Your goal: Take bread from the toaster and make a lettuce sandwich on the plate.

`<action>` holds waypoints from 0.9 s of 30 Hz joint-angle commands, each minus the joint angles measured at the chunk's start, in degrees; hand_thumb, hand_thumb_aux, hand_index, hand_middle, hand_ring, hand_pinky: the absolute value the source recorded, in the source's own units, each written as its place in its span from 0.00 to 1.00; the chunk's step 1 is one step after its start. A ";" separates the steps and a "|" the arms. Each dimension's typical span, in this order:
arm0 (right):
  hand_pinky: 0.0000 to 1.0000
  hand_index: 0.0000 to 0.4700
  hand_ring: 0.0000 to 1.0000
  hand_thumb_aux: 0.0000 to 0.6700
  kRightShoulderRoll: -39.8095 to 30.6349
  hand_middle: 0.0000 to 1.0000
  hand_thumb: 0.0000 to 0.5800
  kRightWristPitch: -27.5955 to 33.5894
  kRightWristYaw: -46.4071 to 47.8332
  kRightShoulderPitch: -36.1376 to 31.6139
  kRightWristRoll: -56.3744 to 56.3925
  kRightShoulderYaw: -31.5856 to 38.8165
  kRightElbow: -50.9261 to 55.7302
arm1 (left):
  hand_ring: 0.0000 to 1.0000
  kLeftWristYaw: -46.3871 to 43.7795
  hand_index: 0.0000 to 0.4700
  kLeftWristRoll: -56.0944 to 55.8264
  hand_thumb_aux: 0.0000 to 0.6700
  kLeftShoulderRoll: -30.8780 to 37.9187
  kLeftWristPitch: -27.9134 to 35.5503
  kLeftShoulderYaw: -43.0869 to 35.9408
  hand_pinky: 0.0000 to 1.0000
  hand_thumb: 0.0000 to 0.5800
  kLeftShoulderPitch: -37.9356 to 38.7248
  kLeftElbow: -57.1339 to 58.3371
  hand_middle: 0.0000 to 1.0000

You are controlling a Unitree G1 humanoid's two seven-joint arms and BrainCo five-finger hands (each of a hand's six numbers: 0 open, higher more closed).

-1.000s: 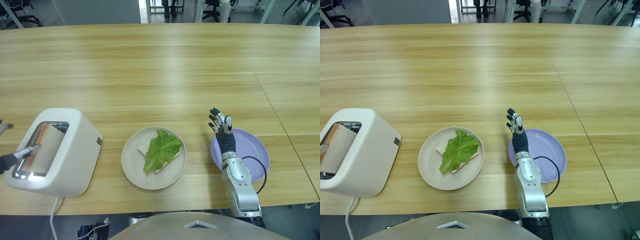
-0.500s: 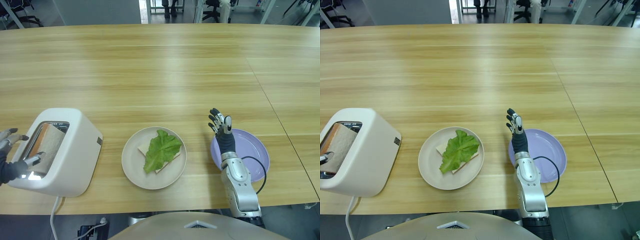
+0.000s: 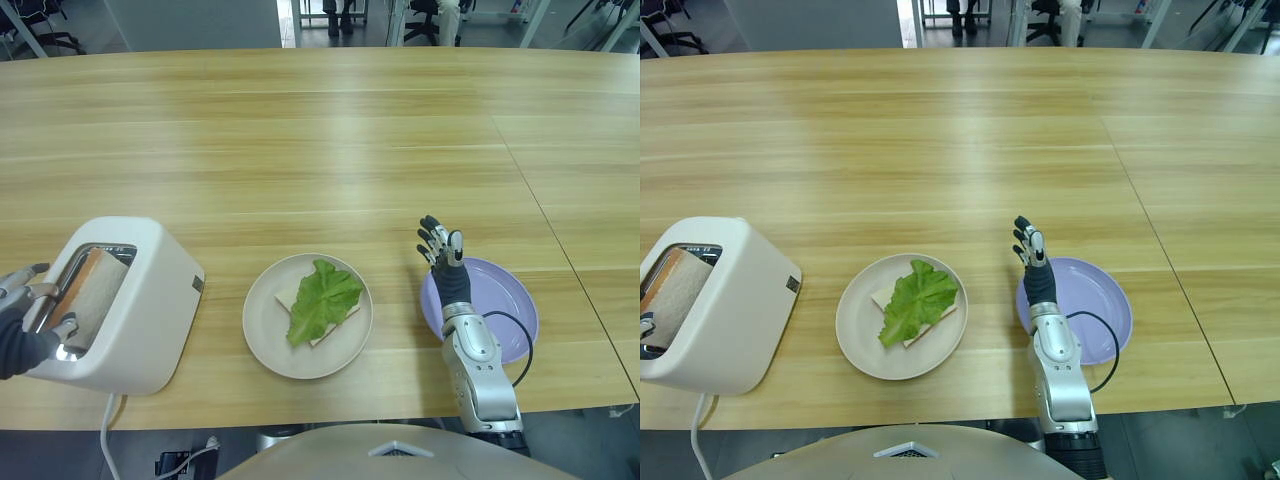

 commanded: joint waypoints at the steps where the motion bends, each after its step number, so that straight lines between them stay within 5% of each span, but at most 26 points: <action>1: 0.00 0.00 0.00 0.00 0.04 0.00 0.00 -0.03 -0.28 0.07 -0.41 -0.19 1.08 | 0.00 0.75 0.98 -0.66 1.00 -0.16 0.14 -0.36 0.00 1.00 -0.84 1.18 0.00; 21: 0.00 0.00 0.00 0.00 0.24 0.00 0.00 -0.41 -0.28 -0.18 -0.67 -0.06 1.66 | 0.01 4.14 0.98 -4.70 1.00 0.51 8.05 -0.15 0.01 1.00 -16.45 -2.57 0.01; 22: 0.00 0.00 0.00 0.00 0.26 0.00 0.00 -0.36 -0.28 -0.25 -0.62 -0.10 1.61 | 1.00 4.32 0.98 -5.63 1.00 -0.14 8.77 -1.04 1.00 1.00 -17.44 -2.94 1.00; 27: 0.00 0.00 0.00 0.00 0.35 0.00 0.00 -0.42 -0.17 -0.34 -0.60 0.04 1.73 | 1.00 5.67 0.98 -7.23 1.00 -1.67 11.03 -4.37 1.00 1.00 -20.43 -3.46 1.00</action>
